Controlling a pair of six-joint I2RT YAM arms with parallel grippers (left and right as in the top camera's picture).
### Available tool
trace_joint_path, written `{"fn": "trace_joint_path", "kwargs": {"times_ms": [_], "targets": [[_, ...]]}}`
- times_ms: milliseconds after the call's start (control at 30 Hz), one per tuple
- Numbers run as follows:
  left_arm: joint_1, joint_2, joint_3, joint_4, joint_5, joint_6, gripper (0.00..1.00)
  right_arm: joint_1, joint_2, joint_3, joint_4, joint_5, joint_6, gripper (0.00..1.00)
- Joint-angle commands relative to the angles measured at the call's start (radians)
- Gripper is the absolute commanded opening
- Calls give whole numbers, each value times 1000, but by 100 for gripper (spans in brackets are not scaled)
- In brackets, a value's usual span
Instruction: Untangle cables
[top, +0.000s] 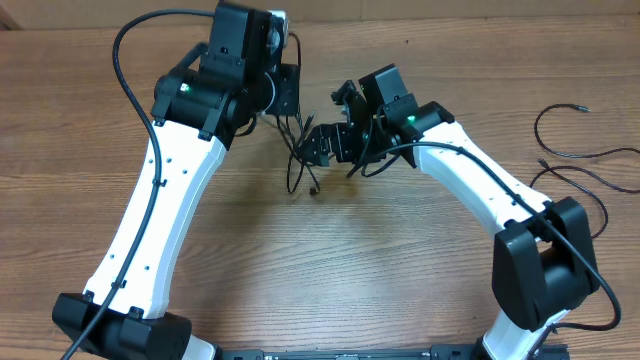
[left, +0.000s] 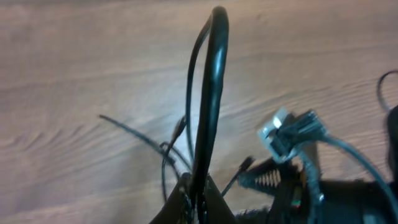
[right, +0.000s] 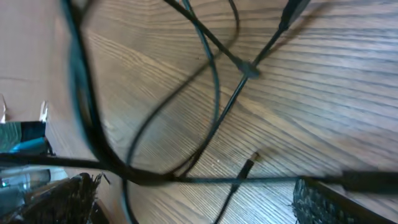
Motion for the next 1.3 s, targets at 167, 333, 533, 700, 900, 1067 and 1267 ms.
{"fn": "trace_joint_path", "kwargs": {"times_ms": [167, 333, 533, 700, 900, 1067, 1267], "targets": [[-6, -28, 14, -70, 100, -22, 4, 0, 2, -6, 14, -16, -22, 100], [-6, -30, 14, -59, 279, -22, 4, 0, 2, -6, 14, 0, -21, 100], [-5, -37, 24, -43, 362, -56, 4, 0, 2, -6, 13, 26, -20, 100], [2, -80, 108, -40, 345, -55, 4, 0, 3, -13, 10, 128, -14, 99], [53, -169, 280, -40, 239, -55, 4, 0, 21, -25, 22, 147, -14, 93], [121, -260, 366, -41, 113, -55, 4, 0, 70, -25, 37, 167, -14, 90], [215, -381, 381, -45, -146, -103, 4, 0, 123, -25, 64, 169, -10, 85]]}}
